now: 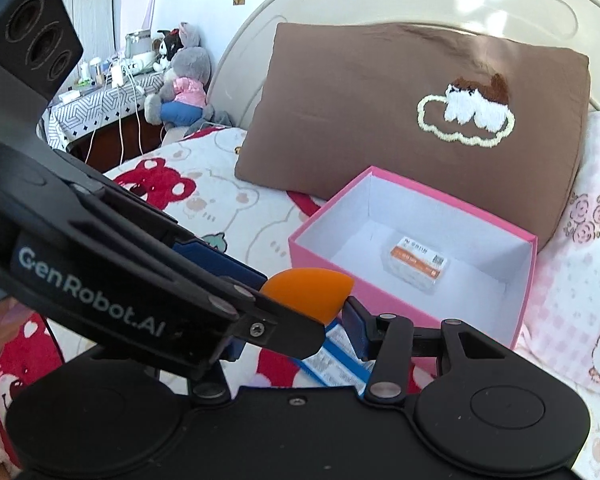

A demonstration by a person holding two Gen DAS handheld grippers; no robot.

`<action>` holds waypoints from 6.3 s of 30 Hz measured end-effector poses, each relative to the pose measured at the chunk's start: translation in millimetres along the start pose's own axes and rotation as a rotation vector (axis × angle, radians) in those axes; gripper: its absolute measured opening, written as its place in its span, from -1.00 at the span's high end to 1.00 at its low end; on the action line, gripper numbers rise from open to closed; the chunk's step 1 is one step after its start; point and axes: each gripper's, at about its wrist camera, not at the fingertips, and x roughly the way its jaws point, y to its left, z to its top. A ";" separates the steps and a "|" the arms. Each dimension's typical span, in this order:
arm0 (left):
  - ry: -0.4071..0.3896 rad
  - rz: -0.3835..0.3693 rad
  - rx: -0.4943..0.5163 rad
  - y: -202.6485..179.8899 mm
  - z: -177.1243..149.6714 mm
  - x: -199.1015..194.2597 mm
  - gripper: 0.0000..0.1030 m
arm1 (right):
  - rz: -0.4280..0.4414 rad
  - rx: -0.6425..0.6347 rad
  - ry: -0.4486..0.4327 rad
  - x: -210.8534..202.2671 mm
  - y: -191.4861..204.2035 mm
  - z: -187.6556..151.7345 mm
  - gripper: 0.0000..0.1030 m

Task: Organize objects
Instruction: 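Lift the orange sponge with the left gripper and carry it into the pink box, then open the left gripper to drop the sponge inside the pink box, then withdraw the open left gripper up and out of the pink box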

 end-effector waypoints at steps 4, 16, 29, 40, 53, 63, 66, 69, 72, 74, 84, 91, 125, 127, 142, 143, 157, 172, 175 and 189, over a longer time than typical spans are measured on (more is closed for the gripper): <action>-0.006 0.002 0.001 5.4 18.7 12.4 0.08 | -0.005 -0.007 0.020 14.7 -16.4 15.2 -0.05; -0.015 0.030 -0.035 26.5 91.9 71.9 0.07 | 0.037 0.171 0.056 84.2 -98.9 48.3 -0.05; -0.020 -0.011 -0.129 55.3 145.7 142.0 0.08 | 0.030 0.356 0.107 152.9 -166.9 59.8 -0.01; -0.006 0.016 -0.179 86.5 159.3 197.7 0.08 | -0.017 0.368 0.176 209.0 -187.3 63.0 0.01; -0.014 -0.016 -0.232 118.4 168.6 231.6 0.08 | -0.002 0.533 0.208 245.3 -214.1 58.6 0.01; 0.011 0.020 -0.216 119.0 172.4 246.0 0.08 | -0.016 0.551 0.205 256.6 -215.8 53.7 0.01; 0.005 0.005 -0.272 130.7 167.6 247.9 0.07 | -0.065 0.549 0.187 255.6 -216.3 51.6 -0.01; 0.010 -0.011 -0.321 138.7 163.0 249.3 0.08 | -0.056 0.551 0.197 256.9 -217.6 50.2 -0.01; 0.034 -0.004 -0.344 137.6 162.8 249.4 0.08 | -0.048 0.540 0.200 257.8 -215.8 50.6 -0.02; 0.020 0.016 -0.329 134.1 163.6 249.2 0.08 | -0.045 0.554 0.197 258.6 -216.7 51.4 -0.02; -0.041 0.074 -0.284 128.9 159.5 234.3 0.06 | -0.043 0.544 0.214 261.3 -217.2 57.4 -0.25; -0.032 0.103 -0.274 122.8 156.4 232.6 0.06 | -0.008 0.514 0.228 246.2 -221.0 62.2 -0.28; -0.032 0.230 -0.174 93.4 101.2 80.5 -0.18 | -0.050 0.258 0.062 95.7 -142.6 42.7 -0.35; -0.018 0.227 -0.159 87.7 96.1 71.8 -0.20 | -0.063 0.234 0.055 87.5 -132.8 43.1 -0.38; 0.003 0.210 -0.052 45.5 63.1 26.3 -0.84 | -0.126 0.235 0.040 29.4 -94.3 28.8 -0.73; 0.011 0.207 -0.043 43.1 60.4 23.7 -0.89 | -0.127 0.235 0.038 26.2 -92.5 28.1 -0.75; 0.036 0.220 -0.065 32.4 38.7 -3.0 -1.00 | -0.154 0.220 0.045 -5.9 -67.2 20.1 -0.91; 0.069 0.265 -0.023 17.1 21.3 -16.9 -1.00 | -0.163 0.196 0.067 -30.3 -47.9 11.4 -0.91; 0.049 0.276 0.007 11.4 14.2 -22.4 -1.00 | -0.163 0.191 0.103 -33.1 -42.7 10.0 -0.91; 0.101 0.250 0.028 0.3 -12.4 -31.7 -1.00 | -0.158 0.180 0.189 -45.8 -24.2 -12.9 -0.91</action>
